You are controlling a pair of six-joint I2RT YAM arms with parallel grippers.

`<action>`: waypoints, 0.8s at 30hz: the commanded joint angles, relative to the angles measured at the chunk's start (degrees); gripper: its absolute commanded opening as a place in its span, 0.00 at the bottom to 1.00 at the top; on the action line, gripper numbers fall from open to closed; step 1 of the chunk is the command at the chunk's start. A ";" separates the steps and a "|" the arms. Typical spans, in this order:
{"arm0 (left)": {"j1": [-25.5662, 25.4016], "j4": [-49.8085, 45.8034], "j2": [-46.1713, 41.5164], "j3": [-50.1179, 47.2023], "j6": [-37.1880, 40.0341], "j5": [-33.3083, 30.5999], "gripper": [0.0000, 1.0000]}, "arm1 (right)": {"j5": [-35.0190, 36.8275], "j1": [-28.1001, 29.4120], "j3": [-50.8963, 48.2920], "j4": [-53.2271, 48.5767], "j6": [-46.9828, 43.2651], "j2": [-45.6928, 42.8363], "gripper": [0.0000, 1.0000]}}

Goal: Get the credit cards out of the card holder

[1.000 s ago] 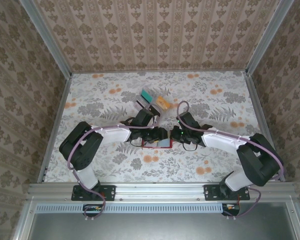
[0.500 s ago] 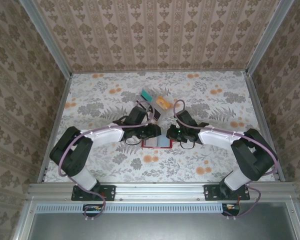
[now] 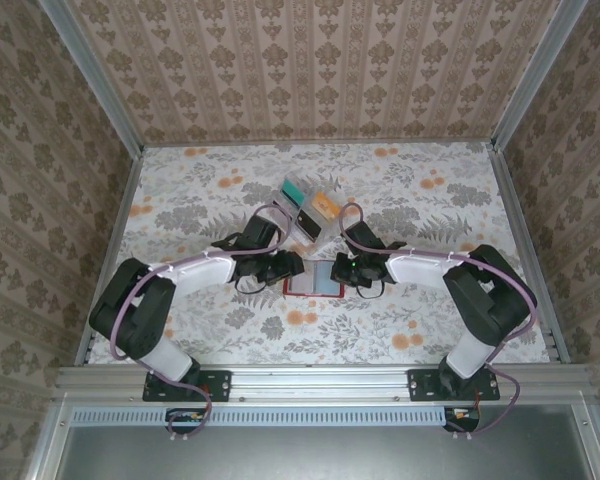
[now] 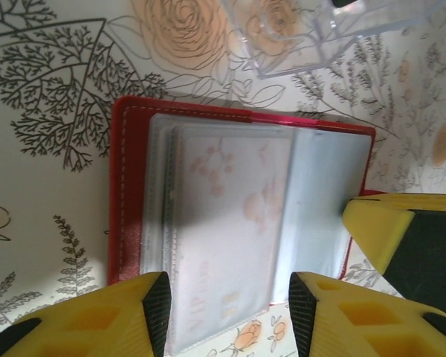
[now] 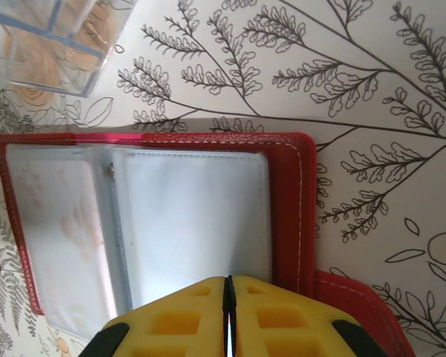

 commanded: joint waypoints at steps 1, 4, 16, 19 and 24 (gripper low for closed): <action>0.12 -1.84 1.45 0.43 1.30 0.22 0.50 | 0.80 0.31 1.26 -2.61 0.28 1.46 0.13; 0.12 -1.60 2.04 0.52 1.46 1.15 0.50 | 0.94 0.30 1.20 -2.81 0.32 1.90 0.13; -0.58 -0.75 3.63 1.38 1.73 2.49 0.42 | 0.66 0.26 1.23 -2.99 0.41 2.55 0.13; -0.56 -1.40 3.14 1.46 1.97 1.55 0.41 | 0.72 0.34 1.26 -3.02 0.37 2.48 0.13; -0.57 -4.38 1.03 1.84 3.11 -1.63 0.45 | 1.01 0.30 1.25 -3.43 0.50 2.66 0.13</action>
